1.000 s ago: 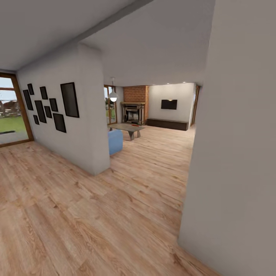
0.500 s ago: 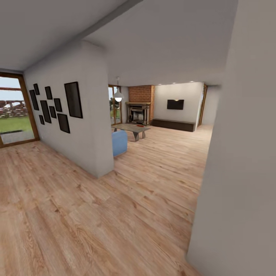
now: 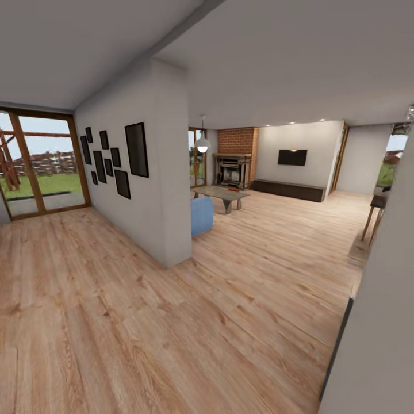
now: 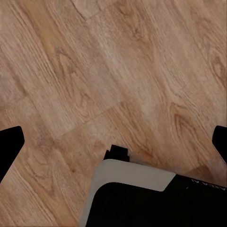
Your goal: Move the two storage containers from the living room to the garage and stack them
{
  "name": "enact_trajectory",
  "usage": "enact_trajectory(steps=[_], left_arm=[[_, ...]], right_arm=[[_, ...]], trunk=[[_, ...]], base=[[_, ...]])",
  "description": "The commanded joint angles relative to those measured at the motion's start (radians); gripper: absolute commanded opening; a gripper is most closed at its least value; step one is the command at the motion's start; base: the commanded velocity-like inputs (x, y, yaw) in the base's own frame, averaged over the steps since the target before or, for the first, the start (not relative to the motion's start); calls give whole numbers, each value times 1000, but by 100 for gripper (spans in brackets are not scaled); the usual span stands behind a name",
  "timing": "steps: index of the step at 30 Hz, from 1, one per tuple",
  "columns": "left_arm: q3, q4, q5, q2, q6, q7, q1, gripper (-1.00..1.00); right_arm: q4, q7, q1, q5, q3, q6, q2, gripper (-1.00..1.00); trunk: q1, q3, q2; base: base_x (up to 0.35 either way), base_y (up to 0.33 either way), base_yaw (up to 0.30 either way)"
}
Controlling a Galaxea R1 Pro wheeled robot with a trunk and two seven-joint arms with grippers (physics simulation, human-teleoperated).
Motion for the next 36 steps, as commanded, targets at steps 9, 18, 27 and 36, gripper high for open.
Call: enact_trajectory(steps=[9,18,27,36], left_arm=[[0,1,6,0,-3,1,-1,100],[0,1,6,0,-3,1,-1,100],[0,1,6,-1,-3,1,-1,100],[0,1,5,-1,-3,1,-1,100]], right_arm=[[3,0,-1,1,7,-5,0,100],[3,1,-1,1,7,-5,-1,100],[3,2,-1,1,7,-5,-1,100],[3,2,-1,1,9,-5,-1,100]], trunk=[[1,-1,-1],[1,-2,-1],[1,-2,-1],[1,-2,-1]], base=[[322,0,268],[321,0,222],[321,0,26],[322,0,1]])
